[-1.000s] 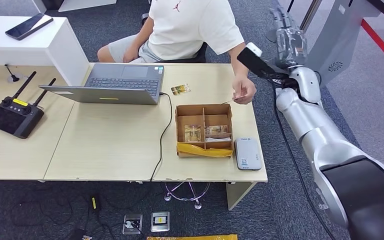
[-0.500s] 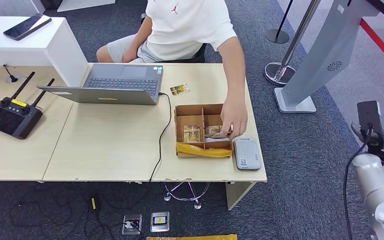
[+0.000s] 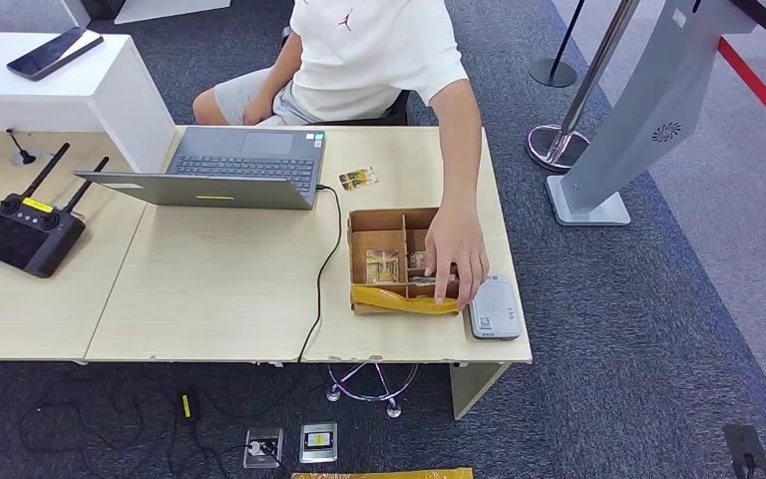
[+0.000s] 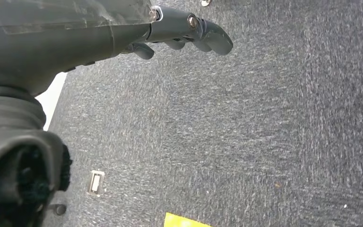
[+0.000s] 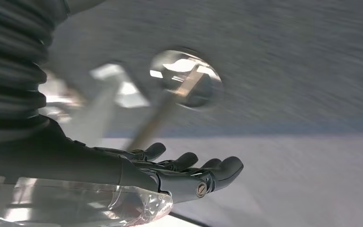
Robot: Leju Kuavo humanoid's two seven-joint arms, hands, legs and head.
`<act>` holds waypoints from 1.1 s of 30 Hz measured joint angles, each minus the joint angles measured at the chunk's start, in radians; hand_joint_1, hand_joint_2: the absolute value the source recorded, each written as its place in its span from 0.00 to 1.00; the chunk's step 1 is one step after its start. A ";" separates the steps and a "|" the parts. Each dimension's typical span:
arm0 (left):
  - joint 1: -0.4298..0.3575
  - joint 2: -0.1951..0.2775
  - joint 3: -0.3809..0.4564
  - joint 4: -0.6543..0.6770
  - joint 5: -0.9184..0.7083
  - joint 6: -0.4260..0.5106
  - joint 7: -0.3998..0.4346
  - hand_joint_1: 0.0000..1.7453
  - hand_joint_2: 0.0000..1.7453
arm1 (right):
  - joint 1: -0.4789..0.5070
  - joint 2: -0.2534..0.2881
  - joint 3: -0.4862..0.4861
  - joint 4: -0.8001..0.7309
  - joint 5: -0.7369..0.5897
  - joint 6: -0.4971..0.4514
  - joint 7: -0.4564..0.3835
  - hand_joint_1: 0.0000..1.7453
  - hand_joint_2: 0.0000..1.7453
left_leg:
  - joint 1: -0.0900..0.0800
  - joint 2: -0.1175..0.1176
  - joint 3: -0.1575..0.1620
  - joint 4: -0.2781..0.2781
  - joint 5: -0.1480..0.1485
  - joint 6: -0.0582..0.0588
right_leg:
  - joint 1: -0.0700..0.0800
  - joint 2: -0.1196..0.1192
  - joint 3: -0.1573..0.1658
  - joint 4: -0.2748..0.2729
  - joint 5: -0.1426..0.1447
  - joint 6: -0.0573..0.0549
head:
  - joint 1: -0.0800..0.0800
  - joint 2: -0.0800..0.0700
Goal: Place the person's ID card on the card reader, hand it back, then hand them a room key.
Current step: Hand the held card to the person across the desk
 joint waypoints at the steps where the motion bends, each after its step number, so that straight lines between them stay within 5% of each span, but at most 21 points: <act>1: 0.000 0.000 0.000 0.000 -0.002 -0.004 0.002 0.00 0.00 | 0.016 0.009 -0.003 0.008 0.003 0.043 0.034 0.00 1.00 | 0.000 0.001 0.000 0.000 0.000 0.000 | 0.000 0.001 0.000 0.000 0.000 0.000 | 0.000 0.000; 5: -0.002 0.000 0.000 0.000 -0.013 -0.020 0.006 0.00 0.00 | 0.051 0.047 -0.010 0.027 0.012 0.188 0.130 0.00 1.00 | 0.000 0.003 0.002 0.000 0.000 0.000 | 0.000 0.004 0.000 0.000 0.000 0.000 | 0.000 0.000; 10: -0.003 0.002 -0.001 0.000 -0.033 -0.032 0.007 0.00 0.00 | 0.062 0.082 -0.011 0.042 0.016 0.258 0.149 0.00 1.00 | 0.000 0.004 0.003 0.000 0.000 0.000 | 0.000 0.006 0.001 0.000 0.000 0.000 | 0.000 0.000; 33: -0.009 0.037 -0.013 0.000 -0.087 -0.074 0.011 0.00 0.00 | 0.066 0.149 -0.010 0.052 0.041 0.335 0.117 0.00 1.00 | 0.000 0.004 0.004 0.000 0.000 0.000 | 0.000 0.006 0.001 0.000 0.000 0.000 | 0.000 0.000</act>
